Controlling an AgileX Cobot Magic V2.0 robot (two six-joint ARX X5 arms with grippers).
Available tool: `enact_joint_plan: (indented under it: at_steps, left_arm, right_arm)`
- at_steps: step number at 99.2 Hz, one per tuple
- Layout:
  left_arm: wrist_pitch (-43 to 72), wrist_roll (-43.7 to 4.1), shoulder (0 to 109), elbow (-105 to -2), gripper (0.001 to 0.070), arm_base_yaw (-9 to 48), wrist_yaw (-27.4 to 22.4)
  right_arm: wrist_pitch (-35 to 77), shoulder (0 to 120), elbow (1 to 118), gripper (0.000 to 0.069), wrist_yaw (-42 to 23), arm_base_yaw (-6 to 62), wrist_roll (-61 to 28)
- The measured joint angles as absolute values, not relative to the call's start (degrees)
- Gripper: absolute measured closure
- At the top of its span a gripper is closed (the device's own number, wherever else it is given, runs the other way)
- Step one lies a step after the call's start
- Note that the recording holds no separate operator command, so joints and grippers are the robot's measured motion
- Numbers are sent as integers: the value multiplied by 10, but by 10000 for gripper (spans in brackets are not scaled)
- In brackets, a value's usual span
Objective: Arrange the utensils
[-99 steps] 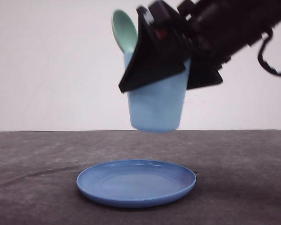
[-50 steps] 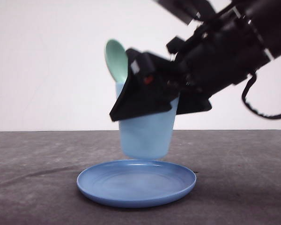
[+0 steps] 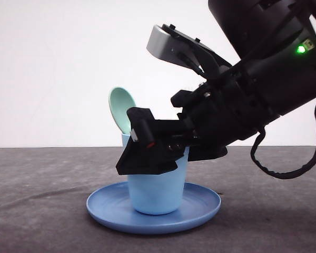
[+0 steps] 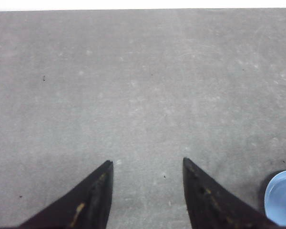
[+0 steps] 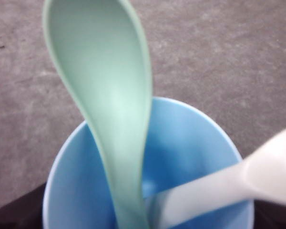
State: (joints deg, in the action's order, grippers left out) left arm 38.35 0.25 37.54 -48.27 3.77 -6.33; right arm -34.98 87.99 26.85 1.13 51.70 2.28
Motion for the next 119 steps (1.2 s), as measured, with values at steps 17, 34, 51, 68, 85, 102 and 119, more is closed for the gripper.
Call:
enact_joint_plan:
  at_steps: [17,34,51,68,85,102,119]
  left_arm:
    - [383,3,375,-483,436,38,-63]
    - [383,3,375,-483,436,38,-63]
    - [384,3,375,-483,436,38,-63]
    - [384,3,375,-483,436,38,-63]
    - [383,3,375,-483,436,38,-63]
    - [383,3,375,-483,436,38,-63]
    - [383,3,375,-483,436,38,-63]
  right_arm:
    - [-354,882,269,213,15,516,24]
    - [-365,885,269,87,15,515,24]
    - [-349,882,269,30,15,513,24]
    - [-272,832,268,25,15,501,24]
    - [-158,738,268,25,15,484,24]
    - [32,627,286,25,15,466,24]
    - [206,518,322,25,9,449,23]
